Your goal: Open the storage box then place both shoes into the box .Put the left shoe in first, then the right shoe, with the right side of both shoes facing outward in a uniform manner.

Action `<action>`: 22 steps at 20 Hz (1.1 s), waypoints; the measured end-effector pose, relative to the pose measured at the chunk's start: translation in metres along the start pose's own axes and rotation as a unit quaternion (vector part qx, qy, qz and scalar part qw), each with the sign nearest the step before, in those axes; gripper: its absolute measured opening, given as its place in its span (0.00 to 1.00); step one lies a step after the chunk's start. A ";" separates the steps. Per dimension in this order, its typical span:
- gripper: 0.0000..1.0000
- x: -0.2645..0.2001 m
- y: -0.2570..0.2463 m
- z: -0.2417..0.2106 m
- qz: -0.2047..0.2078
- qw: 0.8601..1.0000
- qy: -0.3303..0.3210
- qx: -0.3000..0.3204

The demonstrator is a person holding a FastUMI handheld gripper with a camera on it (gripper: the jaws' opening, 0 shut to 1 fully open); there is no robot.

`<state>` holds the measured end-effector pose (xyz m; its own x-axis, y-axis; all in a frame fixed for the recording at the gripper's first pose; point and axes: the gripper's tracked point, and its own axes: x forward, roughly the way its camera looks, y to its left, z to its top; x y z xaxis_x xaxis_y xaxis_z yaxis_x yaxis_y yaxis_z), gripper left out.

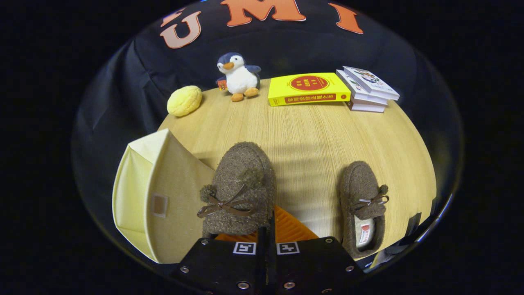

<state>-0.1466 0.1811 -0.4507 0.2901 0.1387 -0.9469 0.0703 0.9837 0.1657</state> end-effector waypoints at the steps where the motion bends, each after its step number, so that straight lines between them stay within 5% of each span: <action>1: 0.04 -0.010 0.010 0.008 0.004 1.000 -0.006 0.003; 11: 0.04 -0.070 0.123 0.054 0.051 0.998 -0.043 -0.014; 22: 0.04 -0.018 0.225 0.000 0.059 0.994 0.041 -0.083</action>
<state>-0.1364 0.4000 -0.3967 0.2086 0.2560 -0.9439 -0.1198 0.9646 0.2351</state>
